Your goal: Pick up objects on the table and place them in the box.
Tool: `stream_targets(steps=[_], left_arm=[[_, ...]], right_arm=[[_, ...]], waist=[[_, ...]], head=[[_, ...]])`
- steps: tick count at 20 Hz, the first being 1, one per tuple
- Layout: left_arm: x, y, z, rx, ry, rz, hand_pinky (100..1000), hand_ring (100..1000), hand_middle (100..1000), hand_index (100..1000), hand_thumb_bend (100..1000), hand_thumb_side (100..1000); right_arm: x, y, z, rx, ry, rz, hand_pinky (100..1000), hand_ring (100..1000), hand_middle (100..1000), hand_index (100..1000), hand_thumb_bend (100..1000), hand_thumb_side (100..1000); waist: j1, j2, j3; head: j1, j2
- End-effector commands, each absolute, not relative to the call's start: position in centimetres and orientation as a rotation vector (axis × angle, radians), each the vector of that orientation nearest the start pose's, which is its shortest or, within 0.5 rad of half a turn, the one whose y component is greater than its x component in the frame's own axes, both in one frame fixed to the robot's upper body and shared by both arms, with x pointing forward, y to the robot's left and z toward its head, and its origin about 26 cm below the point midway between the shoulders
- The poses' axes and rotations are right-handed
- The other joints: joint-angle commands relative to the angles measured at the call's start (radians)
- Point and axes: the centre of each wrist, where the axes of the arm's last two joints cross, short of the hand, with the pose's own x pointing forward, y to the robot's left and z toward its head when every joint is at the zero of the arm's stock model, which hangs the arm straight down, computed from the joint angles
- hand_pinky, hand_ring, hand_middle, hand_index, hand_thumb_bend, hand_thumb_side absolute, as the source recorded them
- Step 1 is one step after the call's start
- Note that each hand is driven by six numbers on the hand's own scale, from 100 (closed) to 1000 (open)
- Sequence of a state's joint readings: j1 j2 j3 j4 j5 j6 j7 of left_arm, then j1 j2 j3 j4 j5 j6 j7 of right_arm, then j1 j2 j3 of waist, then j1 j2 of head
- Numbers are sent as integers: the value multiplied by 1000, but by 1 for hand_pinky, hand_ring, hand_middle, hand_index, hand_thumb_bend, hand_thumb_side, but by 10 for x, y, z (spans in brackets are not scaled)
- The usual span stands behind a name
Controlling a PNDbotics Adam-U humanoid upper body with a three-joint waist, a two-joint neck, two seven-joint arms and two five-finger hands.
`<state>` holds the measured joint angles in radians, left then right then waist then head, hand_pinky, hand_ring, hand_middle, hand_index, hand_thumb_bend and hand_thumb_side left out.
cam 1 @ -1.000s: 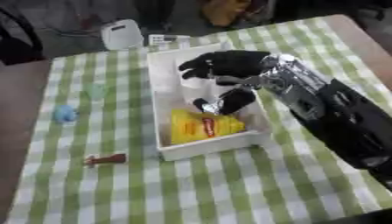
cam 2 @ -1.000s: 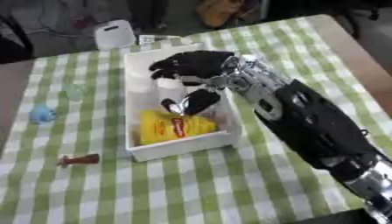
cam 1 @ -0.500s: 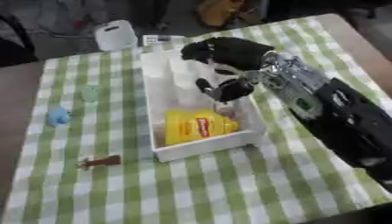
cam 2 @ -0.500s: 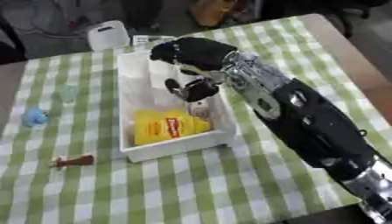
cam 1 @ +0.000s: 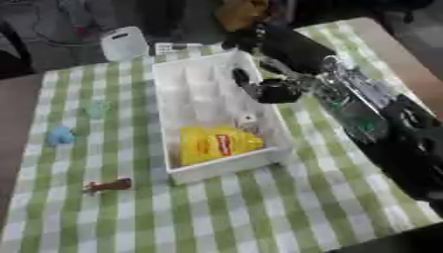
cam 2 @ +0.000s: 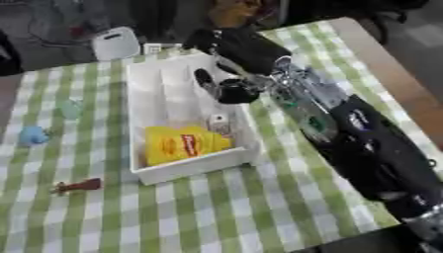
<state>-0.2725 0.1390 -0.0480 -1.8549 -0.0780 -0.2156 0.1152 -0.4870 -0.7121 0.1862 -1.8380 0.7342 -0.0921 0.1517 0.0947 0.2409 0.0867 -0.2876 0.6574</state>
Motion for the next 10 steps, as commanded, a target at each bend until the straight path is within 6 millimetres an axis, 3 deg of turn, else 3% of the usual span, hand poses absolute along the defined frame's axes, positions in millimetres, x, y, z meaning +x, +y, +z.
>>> stream_targets(steps=[1,7,10], left_arm=[[318,231,150,156,-2354,-138,778,1000,762,767,100,839],[321,236,156,207,-2362,-114,779,1000,782,770,100,826],[322,236,158,223,-2364,-111,780,1000,793,773,100,823]], right_arm=[[313,-279,253,1461,2729,-1759,678,693,754,849,100,299],[296,-292,243,1351,2873,-1593,648,671,733,829,100,351],[294,-299,236,1299,2951,-1512,630,658,720,821,100,424]], waist=[[-12,-34,-10],[-14,-38,-41],[-11,-40,-52]], head=[[41,4],[85,11],[110,17]])
